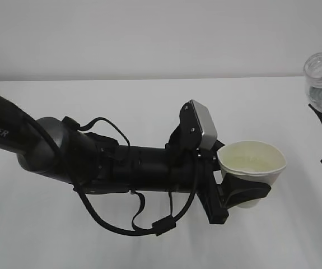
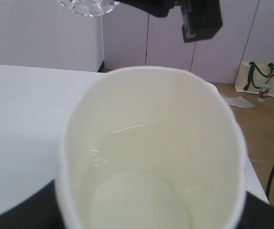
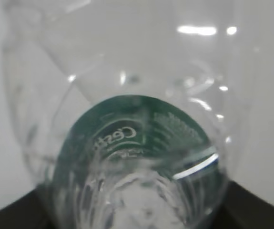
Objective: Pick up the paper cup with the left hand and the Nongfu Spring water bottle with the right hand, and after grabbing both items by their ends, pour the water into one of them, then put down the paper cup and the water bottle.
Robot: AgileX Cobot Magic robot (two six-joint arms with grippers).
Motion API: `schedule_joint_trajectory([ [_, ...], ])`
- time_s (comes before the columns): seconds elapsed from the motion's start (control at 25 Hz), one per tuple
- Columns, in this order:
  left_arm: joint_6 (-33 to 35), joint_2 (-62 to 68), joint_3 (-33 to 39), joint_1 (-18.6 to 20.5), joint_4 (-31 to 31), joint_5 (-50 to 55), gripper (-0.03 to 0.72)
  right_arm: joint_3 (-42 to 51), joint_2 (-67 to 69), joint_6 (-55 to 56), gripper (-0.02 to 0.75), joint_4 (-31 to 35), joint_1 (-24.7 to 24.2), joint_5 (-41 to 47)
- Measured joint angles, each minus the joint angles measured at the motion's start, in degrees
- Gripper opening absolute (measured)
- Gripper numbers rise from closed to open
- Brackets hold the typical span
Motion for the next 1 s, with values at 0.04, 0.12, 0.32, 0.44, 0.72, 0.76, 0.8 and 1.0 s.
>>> schedule_joint_trajectory([
  [0.04,0.0,0.0,0.0,0.0,-0.5,0.0,0.424,0.0,0.0,1.2,0.438,0.0,0.0,0.0],
  [0.12,0.0,0.0,0.0,0.0,-1.7,0.0,0.424,0.0,0.0,4.0,0.438,0.0,0.0,0.0],
  [0.32,0.0,0.0,0.0,0.0,-2.5,0.0,0.424,0.0,0.0,10.4,0.438,0.0,0.0,0.0],
  [0.44,0.0,0.0,0.0,0.0,-2.5,0.0,0.424,0.0,0.0,15.2,0.438,0.0,0.0,0.0],
  [0.72,0.0,0.0,0.0,0.0,-2.5,-0.5,0.424,0.0,0.0,30.1,0.438,2.2,0.0,-0.3],
  [0.76,0.0,0.0,0.0,0.0,-2.6,-0.6,0.424,0.0,0.0,31.7,0.438,2.9,0.0,-0.6],
  [0.8,0.0,0.0,0.0,0.0,-2.7,-0.8,0.424,0.0,0.0,33.2,0.438,3.6,0.0,-1.0],
  [1.0,0.1,0.0,0.0,0.0,-3.5,-1.3,0.424,0.0,0.0,40.3,0.438,6.5,0.0,-3.5],
])
